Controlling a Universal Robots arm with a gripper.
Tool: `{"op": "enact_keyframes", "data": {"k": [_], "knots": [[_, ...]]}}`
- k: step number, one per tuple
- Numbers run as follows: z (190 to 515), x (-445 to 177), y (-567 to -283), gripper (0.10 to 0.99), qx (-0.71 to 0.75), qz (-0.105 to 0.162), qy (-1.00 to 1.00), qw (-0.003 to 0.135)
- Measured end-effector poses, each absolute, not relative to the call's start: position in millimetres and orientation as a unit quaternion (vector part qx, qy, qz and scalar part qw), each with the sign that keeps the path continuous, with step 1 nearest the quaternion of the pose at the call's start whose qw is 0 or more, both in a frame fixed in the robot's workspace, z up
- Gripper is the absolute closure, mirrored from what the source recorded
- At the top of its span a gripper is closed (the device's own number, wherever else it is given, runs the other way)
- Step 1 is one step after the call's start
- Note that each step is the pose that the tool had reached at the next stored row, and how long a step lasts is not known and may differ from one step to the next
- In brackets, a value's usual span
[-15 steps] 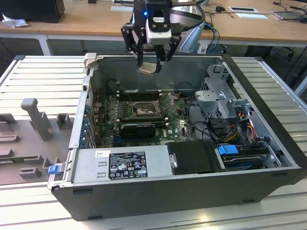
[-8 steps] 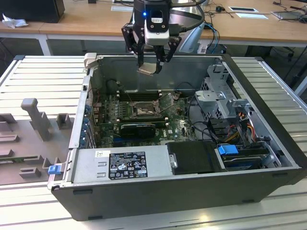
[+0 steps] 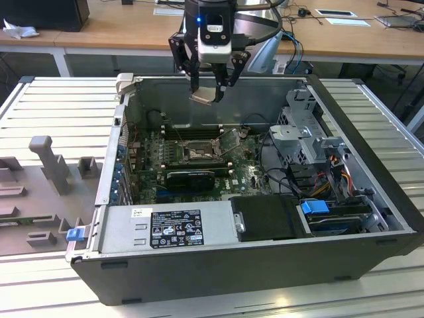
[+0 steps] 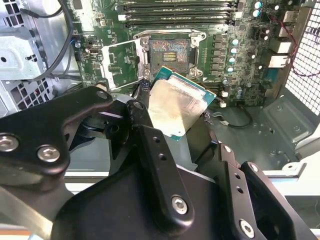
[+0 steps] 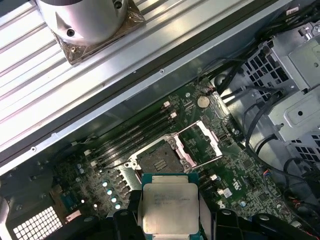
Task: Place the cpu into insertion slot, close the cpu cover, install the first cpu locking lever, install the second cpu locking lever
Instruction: 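Place the cpu into insertion slot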
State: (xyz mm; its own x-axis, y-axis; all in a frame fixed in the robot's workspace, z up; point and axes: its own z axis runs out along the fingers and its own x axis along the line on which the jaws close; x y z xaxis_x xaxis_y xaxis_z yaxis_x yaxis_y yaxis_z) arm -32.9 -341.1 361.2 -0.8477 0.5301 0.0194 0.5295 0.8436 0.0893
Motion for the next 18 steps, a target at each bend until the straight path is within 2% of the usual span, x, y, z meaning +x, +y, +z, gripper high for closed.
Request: {"op": "enact_keyframes", "data": {"k": [18], "knots": [[359.9,-32.9,-341.1,0.545,0.318,0.045,0.947,0.005]]}}
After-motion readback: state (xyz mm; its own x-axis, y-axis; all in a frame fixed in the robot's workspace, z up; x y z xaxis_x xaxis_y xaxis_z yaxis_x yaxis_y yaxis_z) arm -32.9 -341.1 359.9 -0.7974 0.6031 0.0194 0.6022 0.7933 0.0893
